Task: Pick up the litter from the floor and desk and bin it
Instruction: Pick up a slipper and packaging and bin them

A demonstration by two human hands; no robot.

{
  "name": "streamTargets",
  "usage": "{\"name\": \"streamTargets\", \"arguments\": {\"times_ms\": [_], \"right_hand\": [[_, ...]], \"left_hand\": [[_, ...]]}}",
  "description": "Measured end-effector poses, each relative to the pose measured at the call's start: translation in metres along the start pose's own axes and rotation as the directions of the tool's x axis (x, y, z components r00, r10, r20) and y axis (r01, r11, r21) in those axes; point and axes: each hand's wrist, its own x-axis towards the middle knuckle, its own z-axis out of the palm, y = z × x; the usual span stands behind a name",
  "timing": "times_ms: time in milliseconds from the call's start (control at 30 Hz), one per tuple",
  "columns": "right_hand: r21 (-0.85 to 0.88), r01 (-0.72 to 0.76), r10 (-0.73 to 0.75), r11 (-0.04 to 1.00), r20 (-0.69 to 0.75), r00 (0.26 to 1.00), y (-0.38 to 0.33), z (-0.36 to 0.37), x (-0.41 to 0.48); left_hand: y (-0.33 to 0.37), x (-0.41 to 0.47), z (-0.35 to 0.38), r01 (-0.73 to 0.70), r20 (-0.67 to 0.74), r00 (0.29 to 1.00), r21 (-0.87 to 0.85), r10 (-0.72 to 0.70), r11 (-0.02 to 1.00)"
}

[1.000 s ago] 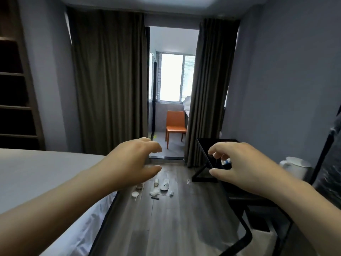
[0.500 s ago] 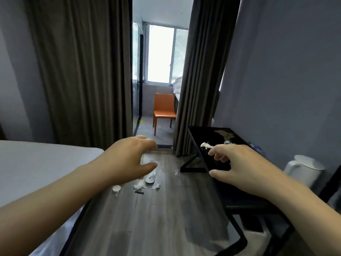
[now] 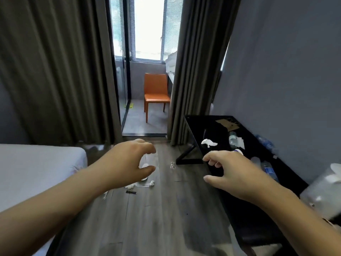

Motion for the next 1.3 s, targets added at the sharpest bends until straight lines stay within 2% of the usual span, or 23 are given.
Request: {"name": "streamTargets", "arguments": {"times_ms": [167, 433, 633, 933, 1300], "right_hand": [[0.019, -0.004, 0.003, 1.0, 0.024, 1.0, 0.051, 0.01, 0.087], [0.049, 0.05, -0.053, 0.998, 0.057, 0.997, 0.137, 0.008, 0.24], [0.083, 0.074, -0.082, 0.994, 0.103, 0.991, 0.173, 0.021, 0.334], [0.073, 0.064, -0.078, 0.995, 0.202, 0.976, 0.185, 0.073, 0.463], [0.082, -0.071, 0.038, 0.994, 0.358, 0.933, 0.173, 0.134, 0.618]], "left_hand": [[-0.024, 0.085, 0.031, 0.003, 0.02, 1.0, 0.007, -0.003, 1.0], [-0.058, 0.234, 0.067, 0.121, 0.041, 0.992, 0.051, -0.123, 0.991], [-0.092, 0.304, 0.102, 0.153, 0.085, 0.984, 0.026, -0.155, 0.988], [-0.184, 0.402, 0.148, 0.181, 0.165, 0.97, 0.002, -0.179, 0.983], [-0.311, 0.504, 0.207, 0.208, 0.276, 0.946, -0.108, -0.172, 0.972]]}}
